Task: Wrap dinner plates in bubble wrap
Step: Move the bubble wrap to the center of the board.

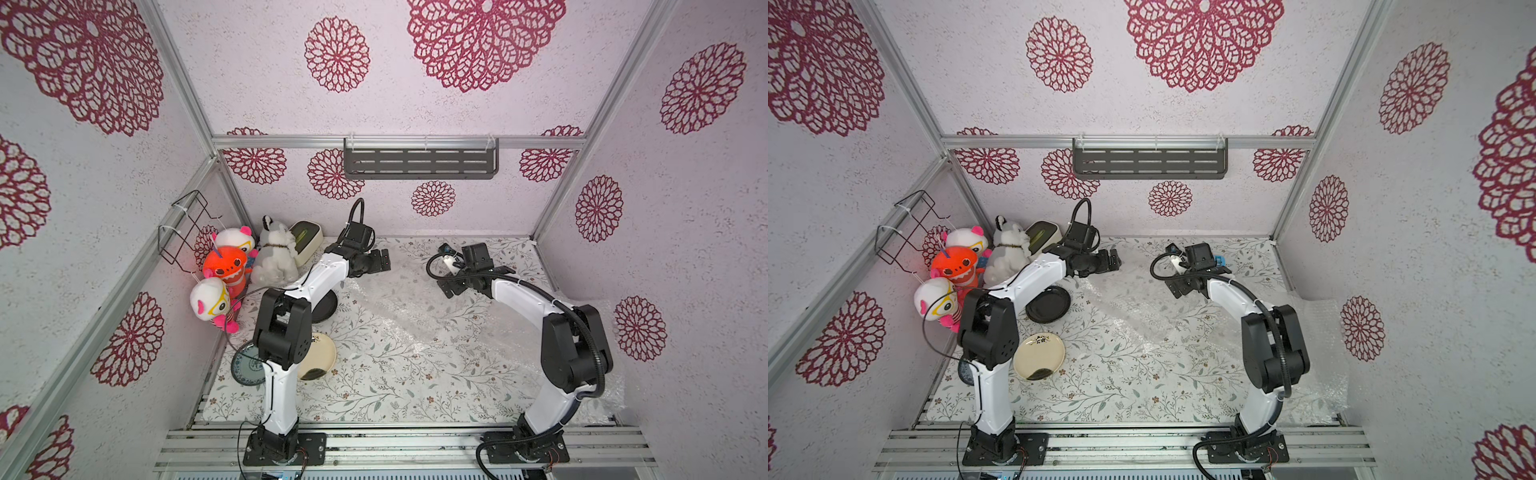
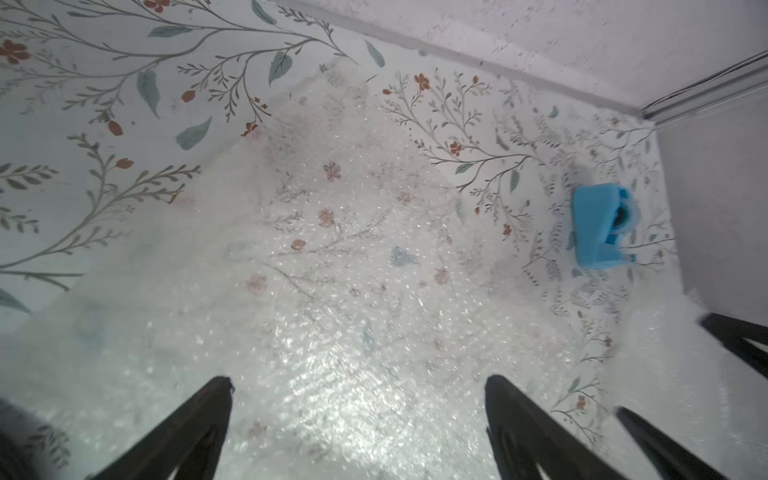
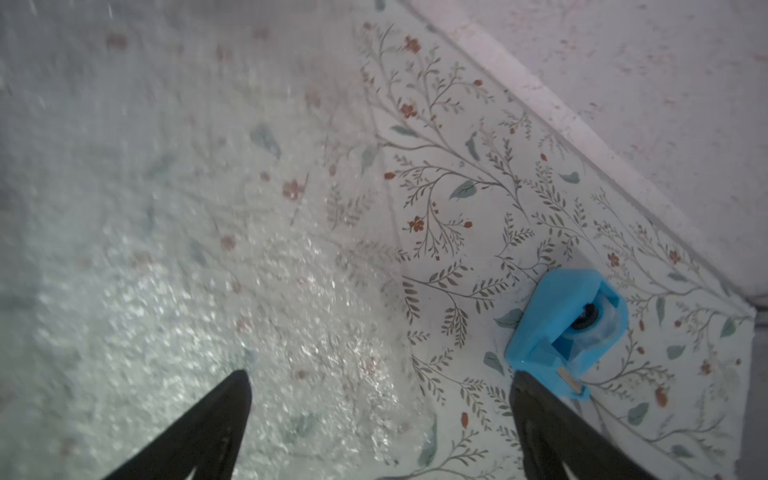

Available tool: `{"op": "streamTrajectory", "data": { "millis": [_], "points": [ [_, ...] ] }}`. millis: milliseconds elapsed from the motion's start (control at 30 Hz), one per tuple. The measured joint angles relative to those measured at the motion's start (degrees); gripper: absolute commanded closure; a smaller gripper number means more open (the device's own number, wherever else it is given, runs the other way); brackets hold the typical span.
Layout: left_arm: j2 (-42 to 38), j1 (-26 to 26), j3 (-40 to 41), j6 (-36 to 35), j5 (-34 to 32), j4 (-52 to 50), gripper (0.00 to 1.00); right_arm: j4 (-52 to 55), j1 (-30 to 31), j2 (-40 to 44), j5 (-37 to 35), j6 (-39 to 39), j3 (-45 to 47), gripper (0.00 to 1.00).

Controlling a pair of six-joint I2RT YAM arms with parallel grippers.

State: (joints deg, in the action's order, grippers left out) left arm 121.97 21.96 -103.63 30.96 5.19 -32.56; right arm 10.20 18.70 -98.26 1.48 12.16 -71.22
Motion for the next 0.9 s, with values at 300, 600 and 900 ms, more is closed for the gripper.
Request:
{"op": "streamTrajectory", "data": {
  "millis": [300,600,900],
  "points": [
    [10.16,-4.66,-4.66,2.32,-2.82,-7.06,0.02,-6.27,2.43,3.58,6.73,-41.64,12.87,0.01],
    [-3.89,-4.55,21.16,9.7,4.15,0.02,0.02,-3.85,2.36,-4.2,9.33,-46.14,8.74,0.01],
    [-14.29,7.02,33.92,17.35,8.5,3.85,0.02,1.01,-3.61,-11.17,9.22,-38.69,1.05,0.01]
  ]
}}
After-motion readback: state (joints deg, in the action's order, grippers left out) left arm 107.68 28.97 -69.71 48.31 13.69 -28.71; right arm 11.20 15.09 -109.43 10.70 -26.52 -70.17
